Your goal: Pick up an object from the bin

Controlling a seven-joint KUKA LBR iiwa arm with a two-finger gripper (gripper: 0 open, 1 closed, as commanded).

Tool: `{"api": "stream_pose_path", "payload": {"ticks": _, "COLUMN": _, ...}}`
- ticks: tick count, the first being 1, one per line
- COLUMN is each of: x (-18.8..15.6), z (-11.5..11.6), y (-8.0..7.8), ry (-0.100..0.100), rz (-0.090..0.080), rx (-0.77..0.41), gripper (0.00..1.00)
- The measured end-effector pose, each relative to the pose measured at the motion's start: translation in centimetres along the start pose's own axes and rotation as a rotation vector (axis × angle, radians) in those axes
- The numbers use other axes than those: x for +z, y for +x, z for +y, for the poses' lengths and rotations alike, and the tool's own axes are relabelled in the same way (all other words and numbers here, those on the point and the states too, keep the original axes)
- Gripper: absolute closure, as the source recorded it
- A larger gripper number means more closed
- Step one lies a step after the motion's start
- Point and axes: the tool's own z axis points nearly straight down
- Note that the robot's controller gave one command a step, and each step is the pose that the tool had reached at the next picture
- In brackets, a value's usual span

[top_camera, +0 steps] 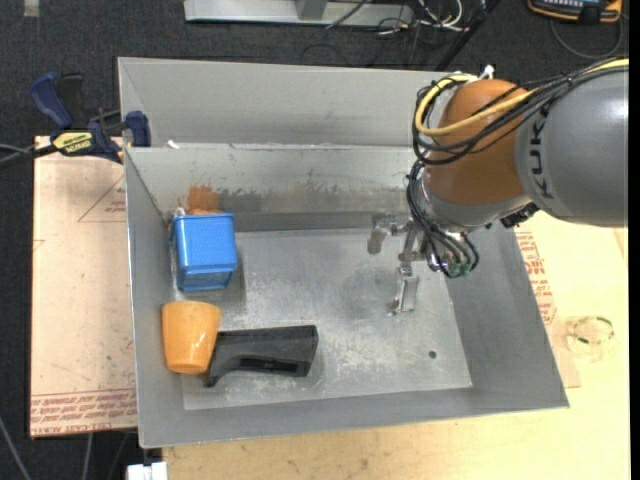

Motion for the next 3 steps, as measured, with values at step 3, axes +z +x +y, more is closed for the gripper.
{"api": "stream_pose_path", "payload": {"ticks": 3, "x": 0.7, "z": 7.6, "y": 5.3, "ry": 0.002, "rz": -0.008, "rx": -0.002, "gripper": 0.00}}
